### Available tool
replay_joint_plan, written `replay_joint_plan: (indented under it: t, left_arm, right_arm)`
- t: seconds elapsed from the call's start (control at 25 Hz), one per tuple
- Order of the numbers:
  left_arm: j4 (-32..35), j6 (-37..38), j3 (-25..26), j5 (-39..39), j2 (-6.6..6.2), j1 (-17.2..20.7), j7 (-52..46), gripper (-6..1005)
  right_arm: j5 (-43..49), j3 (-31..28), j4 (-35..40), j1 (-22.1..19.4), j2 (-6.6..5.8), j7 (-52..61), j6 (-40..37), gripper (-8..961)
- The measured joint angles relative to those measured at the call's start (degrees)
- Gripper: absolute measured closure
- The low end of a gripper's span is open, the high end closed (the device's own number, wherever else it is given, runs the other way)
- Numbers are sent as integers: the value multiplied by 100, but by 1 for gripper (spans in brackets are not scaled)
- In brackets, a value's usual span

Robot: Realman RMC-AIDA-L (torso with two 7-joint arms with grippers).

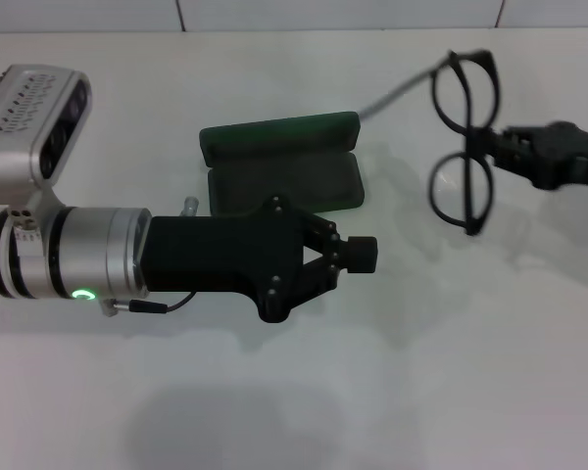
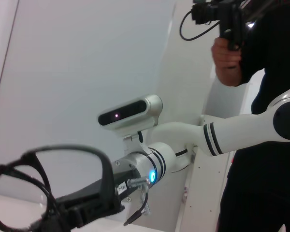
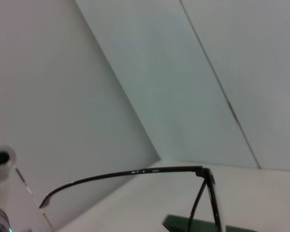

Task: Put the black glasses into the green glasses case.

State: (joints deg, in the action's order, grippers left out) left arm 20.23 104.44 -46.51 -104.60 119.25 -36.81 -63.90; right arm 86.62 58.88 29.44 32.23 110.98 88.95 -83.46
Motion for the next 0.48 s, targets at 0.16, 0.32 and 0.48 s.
replay_joint_plan:
  t: [0.16,0.32,0.48]
  left_arm:
    - [14,64,-7,-23,-14,-5,-45,996]
    - [16,77,-7,-40,-16,-12,-109,995]
    - [16,78,-7,-41,-17,-46,-145,995]
  right_arm:
    - [212,31,-4,-95,-142,-326,-38,851]
    - [730,41,95,-9,-97,-699,-80,850]
    - [1040,43,183,147,65,-1014,-50,849]
